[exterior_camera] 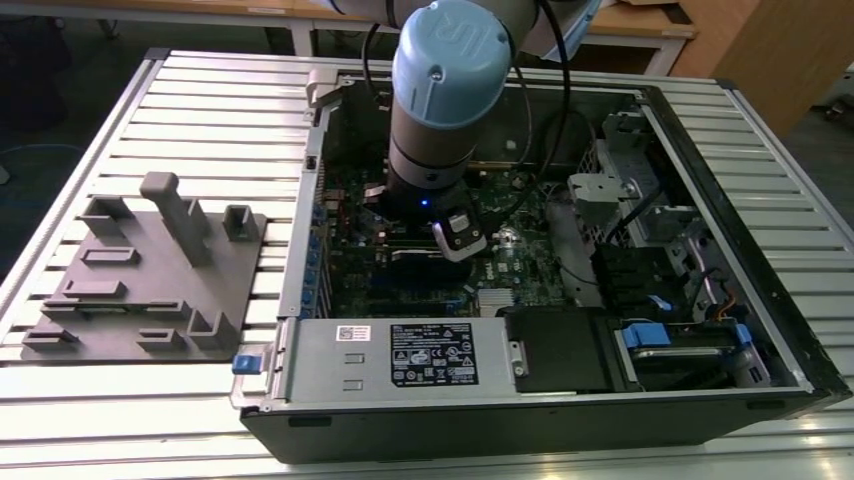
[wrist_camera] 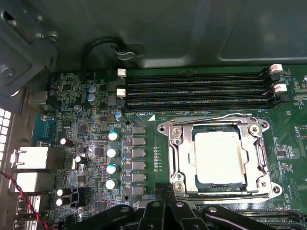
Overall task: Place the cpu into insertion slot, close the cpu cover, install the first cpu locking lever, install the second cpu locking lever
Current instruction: 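Install the second cpu locking lever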
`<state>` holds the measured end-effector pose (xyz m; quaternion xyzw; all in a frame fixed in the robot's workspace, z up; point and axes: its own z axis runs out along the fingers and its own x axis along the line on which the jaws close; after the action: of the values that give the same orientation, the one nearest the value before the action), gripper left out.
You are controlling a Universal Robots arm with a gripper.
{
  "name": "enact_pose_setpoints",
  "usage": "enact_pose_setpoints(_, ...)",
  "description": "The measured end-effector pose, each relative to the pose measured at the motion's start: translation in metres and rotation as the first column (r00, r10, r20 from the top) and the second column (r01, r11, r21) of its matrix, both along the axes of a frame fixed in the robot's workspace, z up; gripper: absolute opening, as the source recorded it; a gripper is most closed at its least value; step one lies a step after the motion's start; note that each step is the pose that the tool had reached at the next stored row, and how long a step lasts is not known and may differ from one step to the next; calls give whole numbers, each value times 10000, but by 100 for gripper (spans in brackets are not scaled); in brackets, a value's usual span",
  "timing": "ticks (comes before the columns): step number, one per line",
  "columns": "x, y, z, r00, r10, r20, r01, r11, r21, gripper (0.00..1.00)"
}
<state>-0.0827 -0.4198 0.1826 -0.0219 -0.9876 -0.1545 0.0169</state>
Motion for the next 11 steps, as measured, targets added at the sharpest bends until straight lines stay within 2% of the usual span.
enact_pose_setpoints(11, 0, 0, 0, 10000, 0, 0, 0, 10000, 0, 11)
